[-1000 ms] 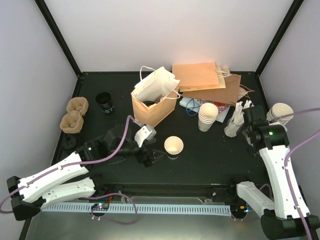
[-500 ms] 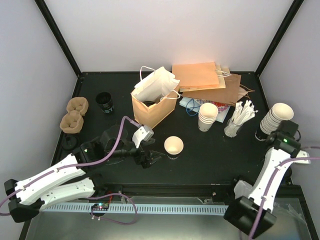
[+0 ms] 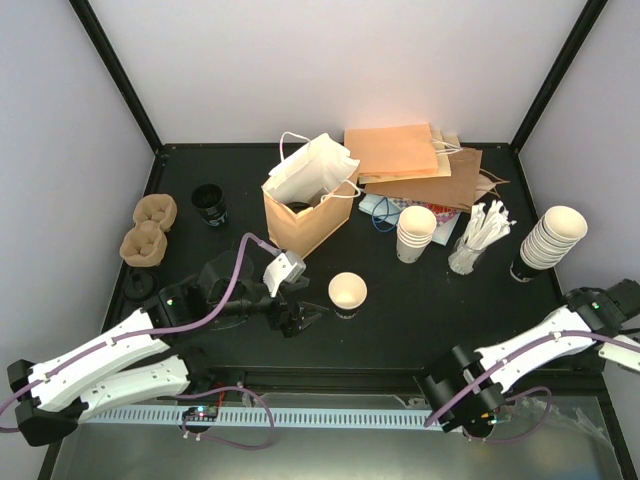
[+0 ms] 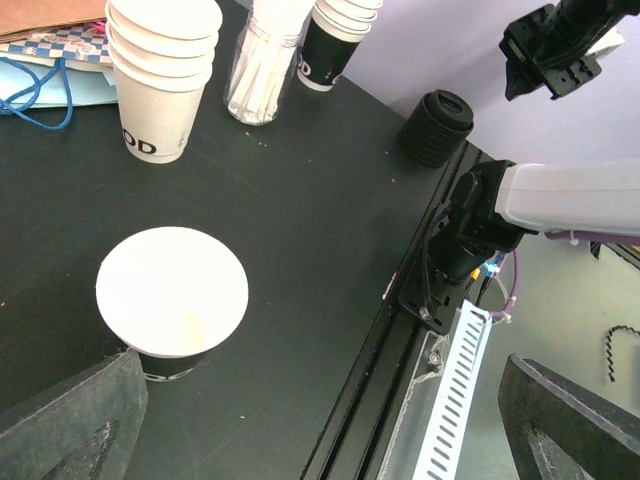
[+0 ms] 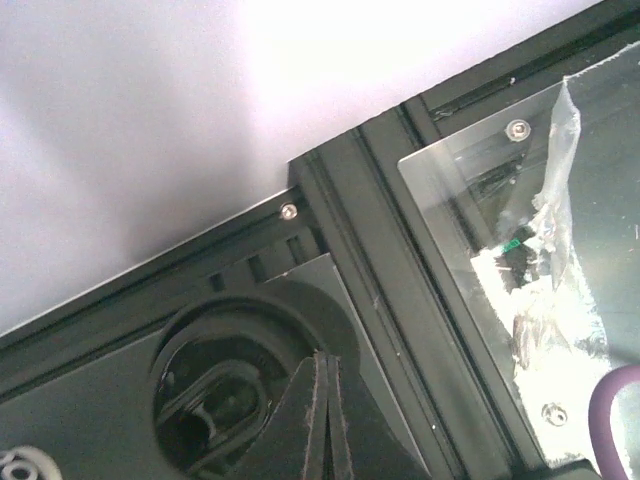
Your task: Pack the takeout coffee
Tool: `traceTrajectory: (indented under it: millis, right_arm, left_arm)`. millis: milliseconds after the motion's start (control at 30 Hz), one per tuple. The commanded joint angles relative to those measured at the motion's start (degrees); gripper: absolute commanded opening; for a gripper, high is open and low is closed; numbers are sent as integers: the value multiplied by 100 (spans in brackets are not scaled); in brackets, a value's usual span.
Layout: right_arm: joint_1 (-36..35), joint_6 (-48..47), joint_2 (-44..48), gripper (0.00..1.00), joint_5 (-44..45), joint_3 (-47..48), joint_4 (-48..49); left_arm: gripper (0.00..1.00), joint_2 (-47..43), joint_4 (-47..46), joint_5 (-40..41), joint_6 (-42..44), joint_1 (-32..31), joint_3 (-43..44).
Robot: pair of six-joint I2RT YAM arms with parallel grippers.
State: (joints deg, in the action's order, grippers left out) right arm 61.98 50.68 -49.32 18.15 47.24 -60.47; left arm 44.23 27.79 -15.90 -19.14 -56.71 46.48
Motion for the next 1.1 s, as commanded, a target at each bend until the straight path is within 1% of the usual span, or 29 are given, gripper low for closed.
traceTrajectory:
  millis: [0,200,300,400,500,667,833,1067]
  right_arm:
    - [533,-305,-161,1,-197,-207,668]
    - [1271,-269,-202,1,-312,-688,1322]
    - [1507,-228,-243,1,-359,-1012,1794]
    - [1784,-302,-560,1,-738,-1185,2152]
    - [1963,-370,-1012,1,-979,-1214,2307]
    - [2489,-411,-1461,1,-1905,-1463,2814]
    - [2535,-252,-1783,1,-2229,-1501,3029]
    - [2530,-138,-2624,1,-2980,-1417,3227]
  left_arm:
    - [99,-67,69,104,83,-7,53]
    - [99,16,114,105,152,-7,88]
    - [99,133,205,146,265,-7,222]
    - [99,277,261,219,366,-7,372]
    - [99,385,216,271,414,-2,467]
    - [99,492,35,299,428,2,527]
    - [99,629,-40,314,394,2,572]
    - [99,833,-18,326,430,2,710]
